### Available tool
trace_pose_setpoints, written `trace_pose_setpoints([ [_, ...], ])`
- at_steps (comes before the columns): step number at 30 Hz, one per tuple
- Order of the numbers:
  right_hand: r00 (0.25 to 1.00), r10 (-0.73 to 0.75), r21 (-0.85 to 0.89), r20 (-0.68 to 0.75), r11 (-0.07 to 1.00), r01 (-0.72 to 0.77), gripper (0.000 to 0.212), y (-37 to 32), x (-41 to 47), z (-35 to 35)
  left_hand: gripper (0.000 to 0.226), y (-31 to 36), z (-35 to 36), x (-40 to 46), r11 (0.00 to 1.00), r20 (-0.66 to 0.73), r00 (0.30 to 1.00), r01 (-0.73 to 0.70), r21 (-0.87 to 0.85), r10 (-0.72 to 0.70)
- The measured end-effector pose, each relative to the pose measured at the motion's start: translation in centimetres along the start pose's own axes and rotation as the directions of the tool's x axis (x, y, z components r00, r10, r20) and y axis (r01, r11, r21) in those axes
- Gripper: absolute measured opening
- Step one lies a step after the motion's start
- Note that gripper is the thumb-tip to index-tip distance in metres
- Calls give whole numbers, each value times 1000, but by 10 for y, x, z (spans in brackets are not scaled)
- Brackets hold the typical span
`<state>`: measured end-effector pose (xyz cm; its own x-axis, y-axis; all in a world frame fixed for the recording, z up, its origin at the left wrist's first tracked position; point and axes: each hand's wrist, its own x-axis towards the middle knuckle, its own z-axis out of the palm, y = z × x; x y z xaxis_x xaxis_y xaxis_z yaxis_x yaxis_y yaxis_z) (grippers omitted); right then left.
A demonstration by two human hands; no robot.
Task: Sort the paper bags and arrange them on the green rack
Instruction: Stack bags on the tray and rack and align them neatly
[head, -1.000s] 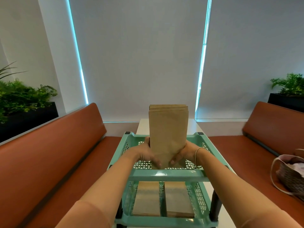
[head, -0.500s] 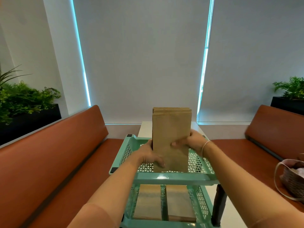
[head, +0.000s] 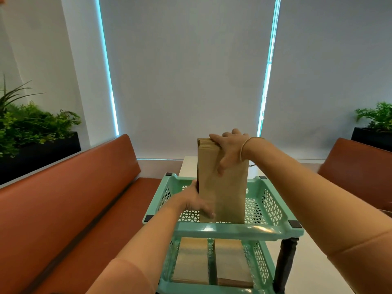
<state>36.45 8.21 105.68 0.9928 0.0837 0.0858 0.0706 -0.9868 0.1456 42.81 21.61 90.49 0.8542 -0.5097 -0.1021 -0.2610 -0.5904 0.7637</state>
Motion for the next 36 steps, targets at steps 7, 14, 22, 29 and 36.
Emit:
trace_pose_setpoints([
  [7,997,-55,-9,54,998,56,119,-2,0,-2,112,1,-1,0,999,5,1000,-24,37,23],
  [14,995,-56,57,79,997,52,115,1,2,-5,112,1,-1,-1,1000,14,1000,7,23,-7],
  [22,998,-34,32,58,999,32,115,-1,2,-15,116,0,-1,-2,999,6,999,39,-18,-39],
  [29,994,9,75,106,997,-17,88,0,14,-18,105,0,-2,-3,1000,7,1000,10,-1,-10],
  [36,999,38,141,-19,989,-35,30,27,3,-13,89,14,-18,-10,999,1,999,-40,27,40],
])
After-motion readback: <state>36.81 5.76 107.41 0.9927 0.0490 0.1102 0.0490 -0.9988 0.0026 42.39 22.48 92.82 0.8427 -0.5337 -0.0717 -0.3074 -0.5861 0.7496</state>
